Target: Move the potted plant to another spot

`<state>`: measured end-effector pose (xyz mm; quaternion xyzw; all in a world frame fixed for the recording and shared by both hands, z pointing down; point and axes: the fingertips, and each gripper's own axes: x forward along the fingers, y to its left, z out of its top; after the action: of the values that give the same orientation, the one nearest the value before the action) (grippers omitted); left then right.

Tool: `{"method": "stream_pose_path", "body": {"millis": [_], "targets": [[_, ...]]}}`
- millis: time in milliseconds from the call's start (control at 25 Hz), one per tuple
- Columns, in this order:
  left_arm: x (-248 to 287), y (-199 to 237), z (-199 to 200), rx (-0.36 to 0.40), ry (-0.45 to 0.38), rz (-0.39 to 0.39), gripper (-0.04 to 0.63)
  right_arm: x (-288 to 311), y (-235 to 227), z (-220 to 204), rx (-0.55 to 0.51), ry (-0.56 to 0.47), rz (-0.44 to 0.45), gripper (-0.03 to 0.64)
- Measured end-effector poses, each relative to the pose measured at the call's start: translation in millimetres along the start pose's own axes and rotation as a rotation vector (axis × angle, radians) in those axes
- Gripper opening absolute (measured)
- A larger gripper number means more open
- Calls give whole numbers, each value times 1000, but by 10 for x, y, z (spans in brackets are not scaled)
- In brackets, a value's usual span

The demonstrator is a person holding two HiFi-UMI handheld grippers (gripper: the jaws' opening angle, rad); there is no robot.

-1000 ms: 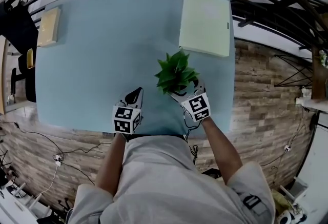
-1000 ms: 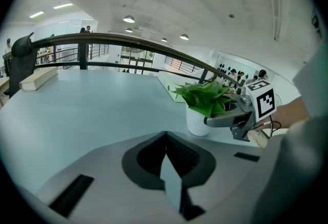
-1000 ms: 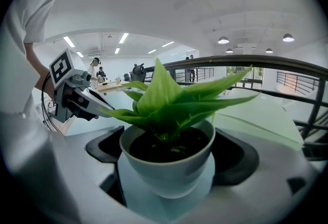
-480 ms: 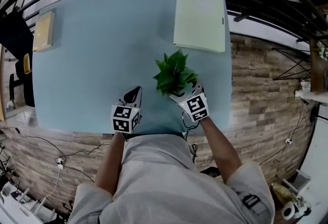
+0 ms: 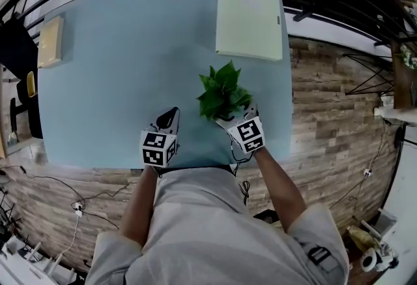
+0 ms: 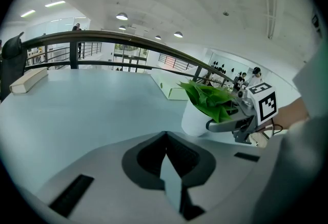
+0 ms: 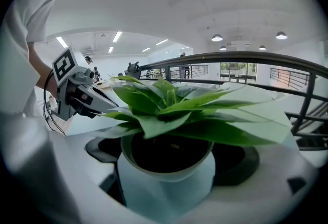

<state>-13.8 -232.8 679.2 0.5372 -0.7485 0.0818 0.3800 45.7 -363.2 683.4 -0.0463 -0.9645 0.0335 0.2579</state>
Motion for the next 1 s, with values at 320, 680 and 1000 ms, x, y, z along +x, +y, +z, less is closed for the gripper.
{"method": "stream_pose_path", "body": {"millis": [320, 680, 1000], "targets": [[-22, 7, -22, 11, 13, -10, 11, 5, 0, -20, 49, -1, -17, 532], [-45, -42, -30, 31, 33, -8, 11, -67, -11, -30, 69, -28, -29, 532], [25, -151, -64, 47, 48, -22, 11, -134, -27, -86, 79, -38, -37, 532]]}}
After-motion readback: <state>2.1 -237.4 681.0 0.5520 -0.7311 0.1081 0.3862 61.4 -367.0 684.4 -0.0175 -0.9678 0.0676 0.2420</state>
